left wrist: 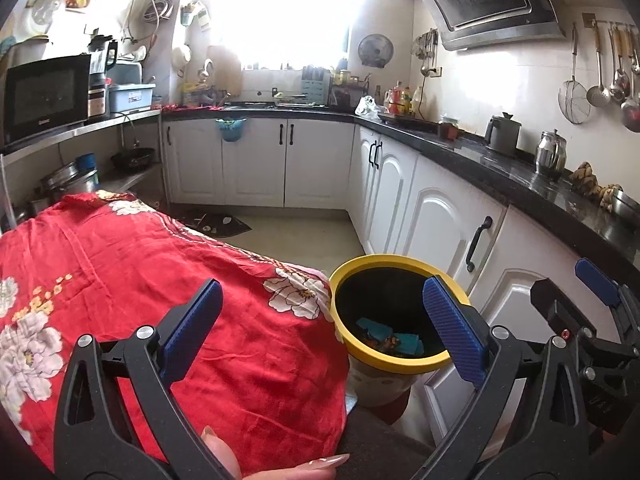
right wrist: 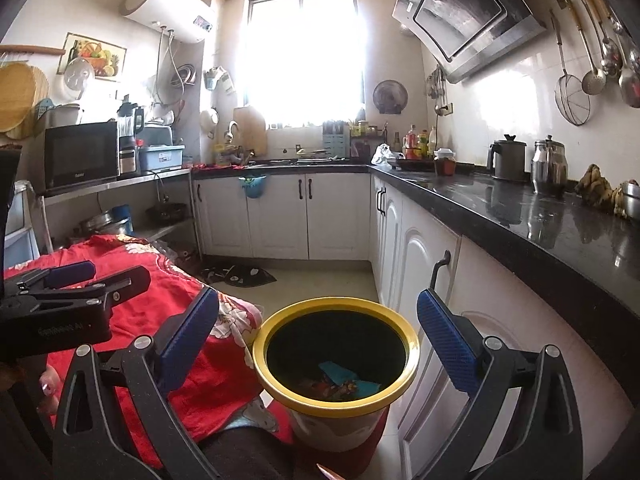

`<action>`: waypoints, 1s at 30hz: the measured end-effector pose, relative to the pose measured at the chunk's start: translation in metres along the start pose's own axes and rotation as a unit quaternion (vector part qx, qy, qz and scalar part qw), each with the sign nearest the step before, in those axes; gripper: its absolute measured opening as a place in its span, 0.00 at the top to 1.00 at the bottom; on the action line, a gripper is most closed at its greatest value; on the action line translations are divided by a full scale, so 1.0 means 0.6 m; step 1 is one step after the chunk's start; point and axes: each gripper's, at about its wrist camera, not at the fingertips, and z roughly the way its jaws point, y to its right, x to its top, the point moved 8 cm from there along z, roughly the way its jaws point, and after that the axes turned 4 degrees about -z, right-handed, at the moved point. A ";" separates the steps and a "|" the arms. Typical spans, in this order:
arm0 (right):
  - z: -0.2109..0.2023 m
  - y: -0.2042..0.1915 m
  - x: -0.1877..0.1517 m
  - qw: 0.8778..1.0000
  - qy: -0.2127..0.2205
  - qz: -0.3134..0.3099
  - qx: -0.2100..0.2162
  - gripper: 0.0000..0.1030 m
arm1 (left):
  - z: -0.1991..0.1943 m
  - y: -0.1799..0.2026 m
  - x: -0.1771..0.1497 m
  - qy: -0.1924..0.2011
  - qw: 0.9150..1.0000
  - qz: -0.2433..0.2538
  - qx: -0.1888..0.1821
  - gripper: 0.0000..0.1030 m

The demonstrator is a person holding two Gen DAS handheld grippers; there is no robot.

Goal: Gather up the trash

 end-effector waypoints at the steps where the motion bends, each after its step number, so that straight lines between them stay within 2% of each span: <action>1: 0.000 0.000 0.000 1.000 0.000 0.000 -0.001 0.06 | -0.001 -0.002 -0.001 -0.001 1.000 -0.001 0.000 0.10; 30: 0.006 0.003 -0.007 1.000 -0.003 0.003 -0.007 0.06 | 0.001 -0.012 0.002 -0.004 1.000 -0.003 0.016 0.10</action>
